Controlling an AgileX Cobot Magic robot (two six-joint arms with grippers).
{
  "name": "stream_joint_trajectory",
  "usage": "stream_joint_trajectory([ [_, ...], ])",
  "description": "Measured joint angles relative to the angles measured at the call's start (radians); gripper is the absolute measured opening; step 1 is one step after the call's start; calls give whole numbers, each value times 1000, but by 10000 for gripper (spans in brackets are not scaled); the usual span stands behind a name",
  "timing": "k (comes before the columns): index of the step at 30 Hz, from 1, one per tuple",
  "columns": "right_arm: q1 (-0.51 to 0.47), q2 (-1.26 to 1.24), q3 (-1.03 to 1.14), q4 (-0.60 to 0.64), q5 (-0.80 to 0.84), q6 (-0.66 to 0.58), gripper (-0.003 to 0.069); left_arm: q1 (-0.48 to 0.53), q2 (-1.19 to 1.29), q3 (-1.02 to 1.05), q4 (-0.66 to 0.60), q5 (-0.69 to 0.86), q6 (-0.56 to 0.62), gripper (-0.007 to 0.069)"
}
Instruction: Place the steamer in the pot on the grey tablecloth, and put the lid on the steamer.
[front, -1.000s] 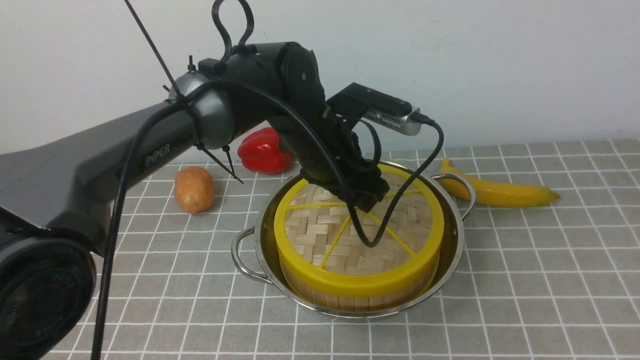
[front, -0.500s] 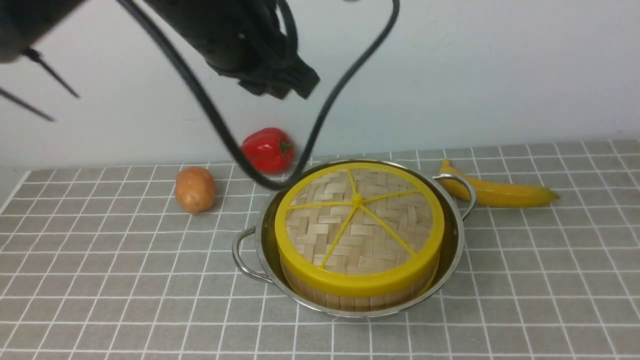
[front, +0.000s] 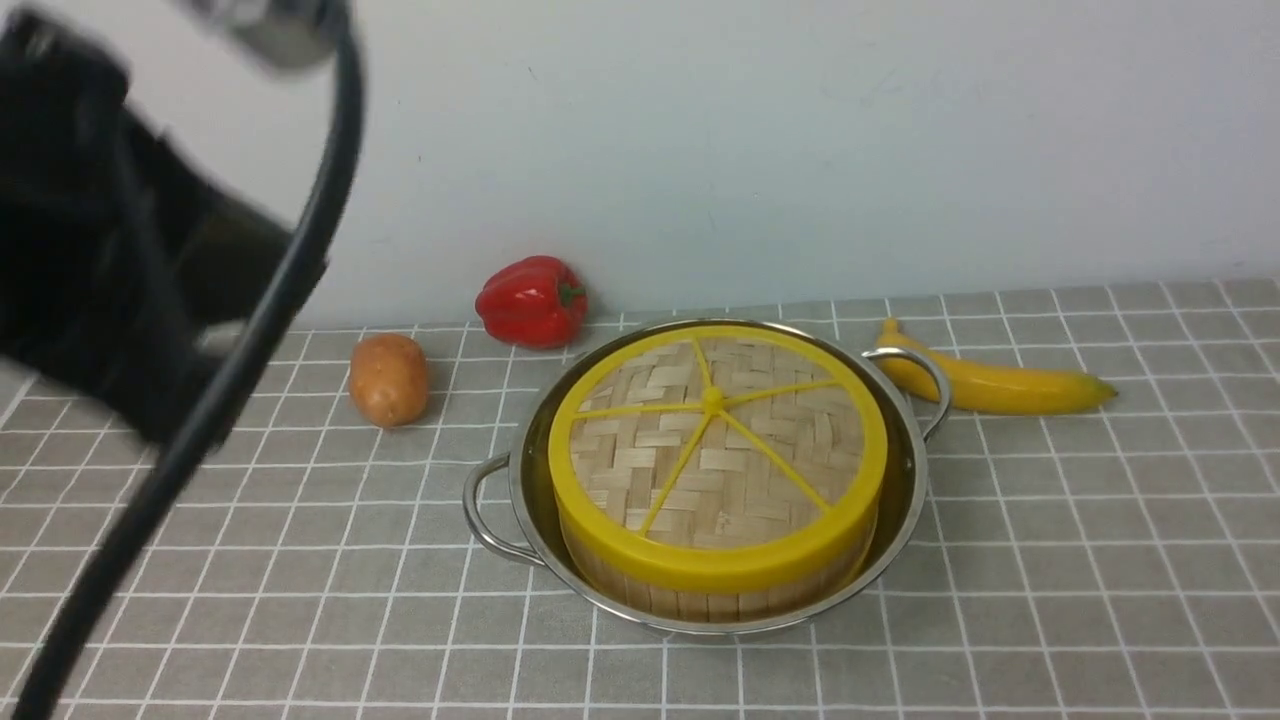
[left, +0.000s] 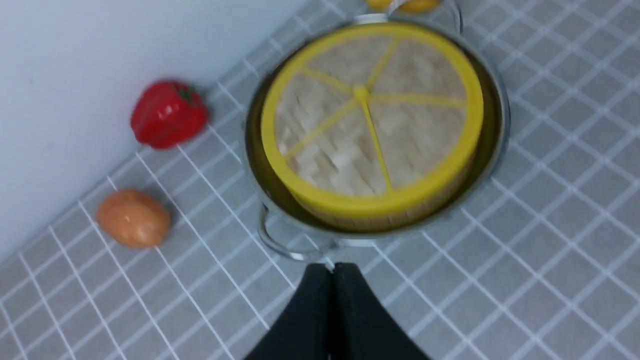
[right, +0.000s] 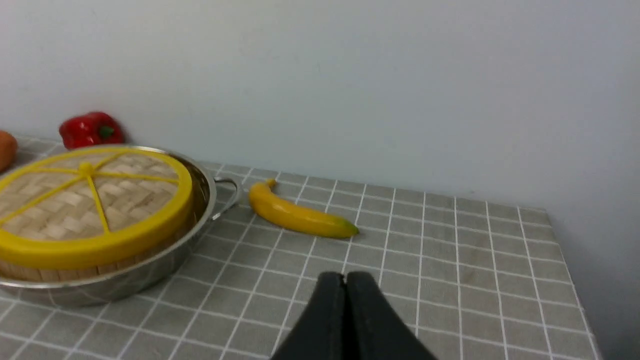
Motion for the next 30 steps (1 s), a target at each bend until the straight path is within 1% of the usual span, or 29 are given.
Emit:
stream_joint_trajectory([
  [1,0,0,32,0,0,0,-15,0,-49,78,-1,-24,4,-23],
  [2,0,0,36,0,0,0,-15,0,-49,78,-1,-29,4,-23],
  [3,0,0,61,6,2,0,-15,0,-137,179,0,-91,5,-23],
  [6,0,-1,93,36,1,1,-14,0,-267,353,0,-199,-6,-23],
  [10,0,-1,109,94,-2,1,-9,0,-450,525,-3,-361,-78,-22],
  [11,0,-1,110,101,-3,1,-8,0,-458,541,-3,-379,-83,-22],
  [12,0,-1,112,136,-3,2,-5,0,-516,594,-3,-437,-113,-22],
  [15,0,-1,112,207,-4,4,2,0,-633,696,-13,-523,-187,-20],
  [18,0,-1,112,255,-6,4,8,0,-679,731,-21,-538,-212,-18],
  [25,0,-1,112,354,-8,4,34,0,-695,749,-21,-542,-220,-8],
  [27,0,-1,112,379,-8,4,44,0,-695,749,-1,-545,-208,0],
  [30,0,-1,112,414,-8,4,57,0,-695,755,65,-543,-197,8],
])
